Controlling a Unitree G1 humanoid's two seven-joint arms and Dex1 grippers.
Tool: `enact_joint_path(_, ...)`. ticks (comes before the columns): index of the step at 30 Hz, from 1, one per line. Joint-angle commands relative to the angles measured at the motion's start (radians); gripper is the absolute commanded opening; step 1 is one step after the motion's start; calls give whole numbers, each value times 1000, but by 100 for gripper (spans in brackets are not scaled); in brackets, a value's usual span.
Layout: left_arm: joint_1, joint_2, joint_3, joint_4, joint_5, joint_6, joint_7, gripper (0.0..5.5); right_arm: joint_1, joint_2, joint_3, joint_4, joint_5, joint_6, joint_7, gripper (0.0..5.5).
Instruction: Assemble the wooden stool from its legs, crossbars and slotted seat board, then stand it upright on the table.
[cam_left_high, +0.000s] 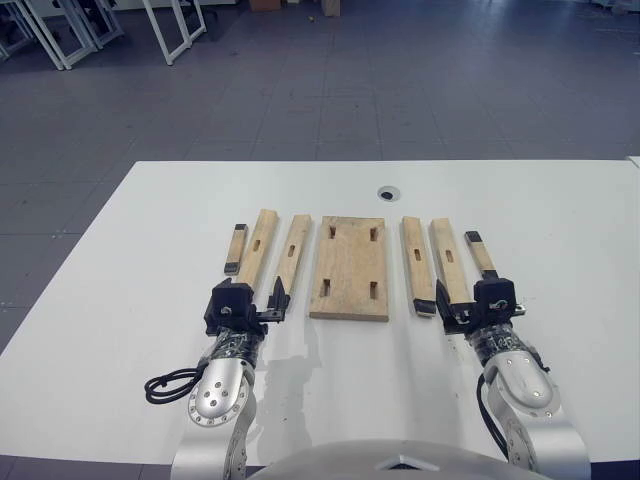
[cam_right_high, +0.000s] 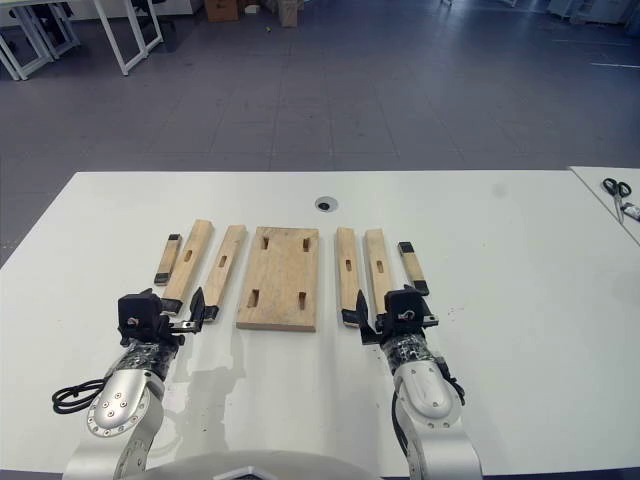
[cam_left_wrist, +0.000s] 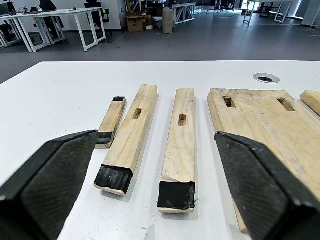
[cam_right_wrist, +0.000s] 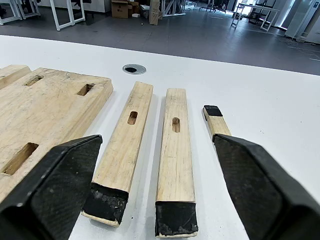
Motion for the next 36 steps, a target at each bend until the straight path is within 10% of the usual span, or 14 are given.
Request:
enact_joint_path(1,-9,0,0,3,4,18,6,429,-10,-2,-3,6,1,5,-1,408)
enact_joint_path(36,-23,-1,4,12,2,20,4,429,-31,-2,-3,0,1,20,0,408)
